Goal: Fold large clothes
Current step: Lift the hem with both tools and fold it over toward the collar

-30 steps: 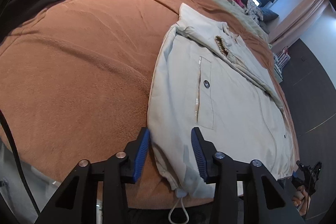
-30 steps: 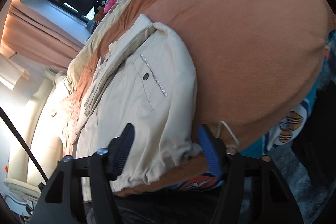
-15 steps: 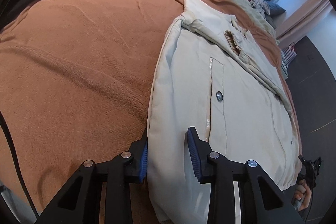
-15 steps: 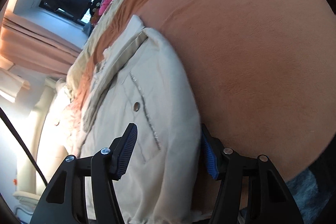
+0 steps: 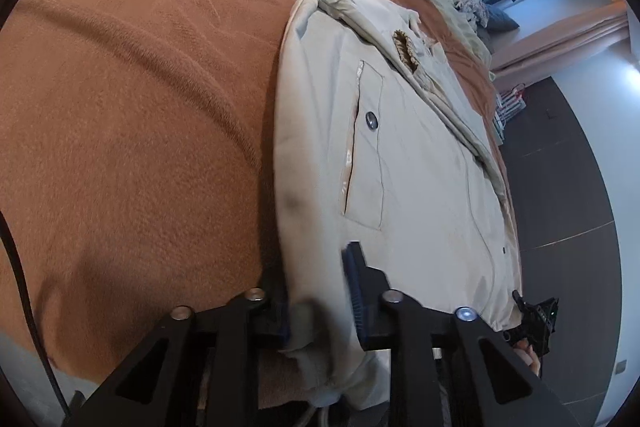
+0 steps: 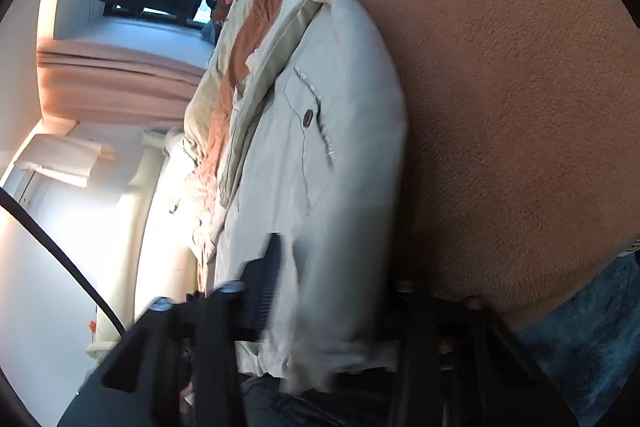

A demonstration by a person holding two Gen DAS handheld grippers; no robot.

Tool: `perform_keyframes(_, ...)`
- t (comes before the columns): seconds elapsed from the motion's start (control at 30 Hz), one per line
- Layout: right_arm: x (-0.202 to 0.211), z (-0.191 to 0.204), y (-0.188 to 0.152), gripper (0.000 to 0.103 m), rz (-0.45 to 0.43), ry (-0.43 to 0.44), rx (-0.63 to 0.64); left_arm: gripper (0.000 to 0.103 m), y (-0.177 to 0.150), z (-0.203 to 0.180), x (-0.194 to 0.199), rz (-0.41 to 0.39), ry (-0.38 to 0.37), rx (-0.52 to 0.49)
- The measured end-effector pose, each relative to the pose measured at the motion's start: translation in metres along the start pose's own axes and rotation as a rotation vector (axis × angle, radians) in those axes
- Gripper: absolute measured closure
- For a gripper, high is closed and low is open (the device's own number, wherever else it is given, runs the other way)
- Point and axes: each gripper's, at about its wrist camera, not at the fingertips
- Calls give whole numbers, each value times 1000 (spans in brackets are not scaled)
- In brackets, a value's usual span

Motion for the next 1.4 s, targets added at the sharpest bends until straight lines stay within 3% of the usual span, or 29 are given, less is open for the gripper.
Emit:
perform_keyframes(0.07, 5, 4, -6, 90, -22, 6, 13, 92, -4, 1, 7, -21, -26, 12)
perform_keyframes(0.27, 23, 27, -23, 95, -96, 56, 62, 98, -12, -11, 45, -122, -70, 0)
perform_keyframes(0.53, 45, 57, -63, 96, -139, 118, 146, 98, -34, -22, 96, -217, -155, -31)
perform_keyframes(1.0, 111, 75, -132, 96, -189, 192, 284, 98, -90, -55, 191, -368, -219, -108)
perform_keyframes(1.4, 107, 66, -119, 96, -201, 228, 347, 98, -141, -55, 247, -457, -276, -150)
Point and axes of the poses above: each gripper's, at about its wrist camera, not at the fingertips, and x roughly against the way its jaws point, z to its left, y to its top, and after that the axes turned 8 degrees about z, right-handed
